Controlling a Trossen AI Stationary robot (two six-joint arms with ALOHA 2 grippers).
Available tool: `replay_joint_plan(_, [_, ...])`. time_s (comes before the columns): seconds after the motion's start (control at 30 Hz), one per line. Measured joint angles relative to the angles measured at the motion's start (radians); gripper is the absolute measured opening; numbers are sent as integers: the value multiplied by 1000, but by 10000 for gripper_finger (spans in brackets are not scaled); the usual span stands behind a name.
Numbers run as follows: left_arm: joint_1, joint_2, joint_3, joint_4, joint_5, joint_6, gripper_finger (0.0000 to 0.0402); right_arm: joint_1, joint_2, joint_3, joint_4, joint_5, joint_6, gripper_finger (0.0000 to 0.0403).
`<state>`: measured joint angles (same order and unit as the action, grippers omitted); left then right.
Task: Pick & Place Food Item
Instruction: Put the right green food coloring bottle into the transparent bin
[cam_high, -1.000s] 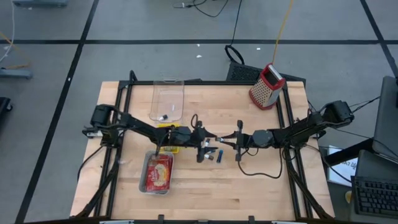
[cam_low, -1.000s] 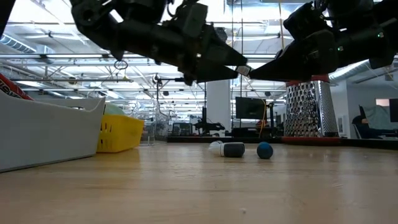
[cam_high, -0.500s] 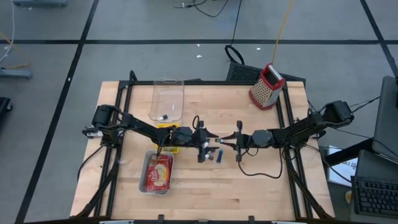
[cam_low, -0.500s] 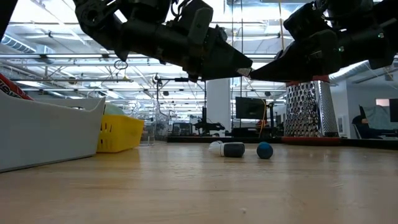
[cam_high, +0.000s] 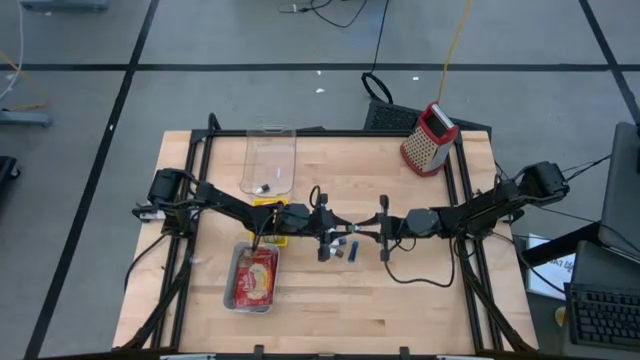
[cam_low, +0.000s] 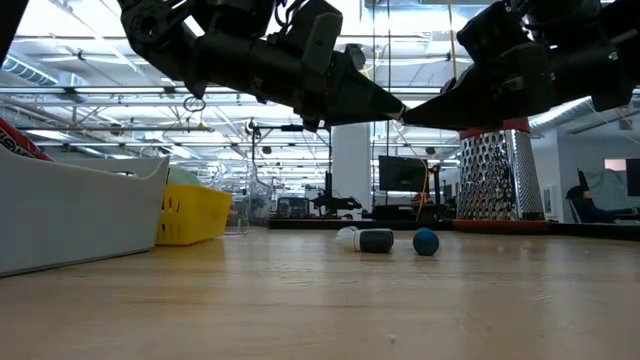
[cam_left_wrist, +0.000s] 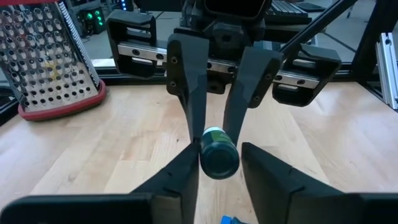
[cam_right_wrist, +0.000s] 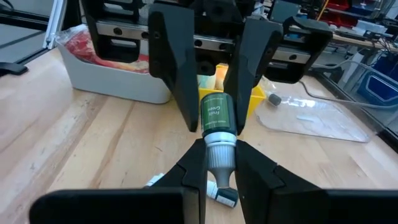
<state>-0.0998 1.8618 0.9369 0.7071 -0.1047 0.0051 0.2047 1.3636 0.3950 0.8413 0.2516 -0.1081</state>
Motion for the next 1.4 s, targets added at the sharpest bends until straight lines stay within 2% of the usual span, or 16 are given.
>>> replay_joint_plan(0.27, [0,0,-1,0,-1,23,67,0,0,0,-3,-18,17,47])
replay_joint_plan(0.43, [-1,0,-1,1,-28,38,67,0,0,0,-5,-16,27,52])
replay_joint_plan(0.7, [1,-109,-2,-48,-68,94,58,1,2,-2,-24,-21,103,119])
replay_joint_plan(1.0, [-10,-310,-6,-389,-109,129,54,0,0,-1,-45,-17,102,169])
replay_joint_plan(1.17, [-7,-413,-101,-369,-125,105,53,-5,0,-1,-68,-16,101,172])
replay_joint_plan(1.4, [36,-559,-332,-209,-254,40,53,-8,0,0,-70,-14,104,165])
